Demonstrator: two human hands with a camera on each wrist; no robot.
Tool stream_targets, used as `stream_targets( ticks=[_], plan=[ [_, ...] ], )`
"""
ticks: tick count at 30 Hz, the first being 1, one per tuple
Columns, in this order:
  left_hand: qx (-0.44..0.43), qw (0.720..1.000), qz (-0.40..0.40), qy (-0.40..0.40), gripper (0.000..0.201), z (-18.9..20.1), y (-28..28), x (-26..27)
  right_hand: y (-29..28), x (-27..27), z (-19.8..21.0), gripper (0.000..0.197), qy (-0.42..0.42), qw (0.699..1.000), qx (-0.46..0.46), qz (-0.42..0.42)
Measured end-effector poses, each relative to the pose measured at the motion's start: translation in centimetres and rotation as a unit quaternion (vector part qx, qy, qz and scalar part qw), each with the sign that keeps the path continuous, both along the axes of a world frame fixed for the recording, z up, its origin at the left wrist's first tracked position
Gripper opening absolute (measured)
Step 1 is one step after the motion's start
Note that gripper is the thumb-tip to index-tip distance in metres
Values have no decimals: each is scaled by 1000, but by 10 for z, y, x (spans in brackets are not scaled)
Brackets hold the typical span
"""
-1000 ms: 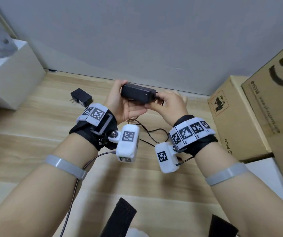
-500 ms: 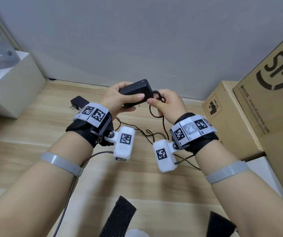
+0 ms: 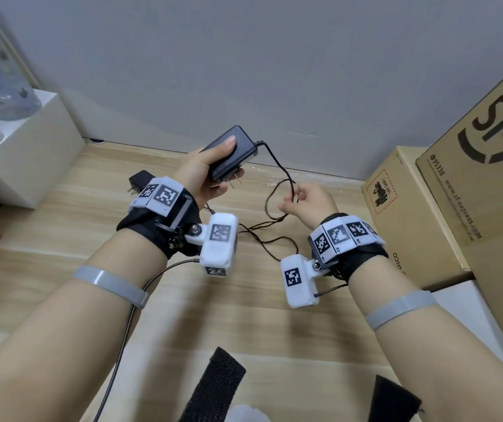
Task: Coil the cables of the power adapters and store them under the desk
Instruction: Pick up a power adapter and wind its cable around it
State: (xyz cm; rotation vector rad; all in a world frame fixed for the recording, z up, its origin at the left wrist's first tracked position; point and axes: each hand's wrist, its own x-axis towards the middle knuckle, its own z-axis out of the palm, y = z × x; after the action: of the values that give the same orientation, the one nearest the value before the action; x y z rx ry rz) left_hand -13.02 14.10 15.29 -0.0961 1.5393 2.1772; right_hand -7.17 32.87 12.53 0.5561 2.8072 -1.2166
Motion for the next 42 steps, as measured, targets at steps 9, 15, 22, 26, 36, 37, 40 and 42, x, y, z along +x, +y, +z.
stream_targets(
  ticks=[9,15,22,26,36,37,40,42],
  plan=[
    [-40,999,-10,-12,26,-10,10,3,-27,1,27,23,116,932,-344,8],
    [16,999,-48,-19,17,-7,13,4,-29,3,19,27,60,946,-319,-7],
    [-17,996,-69,47,13,-8,19,7,-43,7,12,22,-11,987,-151,58],
    [-37,995,-62,70,14,-8,17,9,-43,8,18,23,-68,968,-234,52],
    [-216,956,-22,197,32,-13,17,3,-45,15,20,12,-26,997,-22,69],
    [-225,954,-17,197,32,-14,15,2,-44,15,22,17,-13,998,-1,58],
    [-258,944,-3,206,34,-20,11,0,-43,13,31,26,19,998,-32,49],
    [-274,939,-8,209,35,-24,8,0,-44,13,41,23,46,992,-100,57]
  ],
)
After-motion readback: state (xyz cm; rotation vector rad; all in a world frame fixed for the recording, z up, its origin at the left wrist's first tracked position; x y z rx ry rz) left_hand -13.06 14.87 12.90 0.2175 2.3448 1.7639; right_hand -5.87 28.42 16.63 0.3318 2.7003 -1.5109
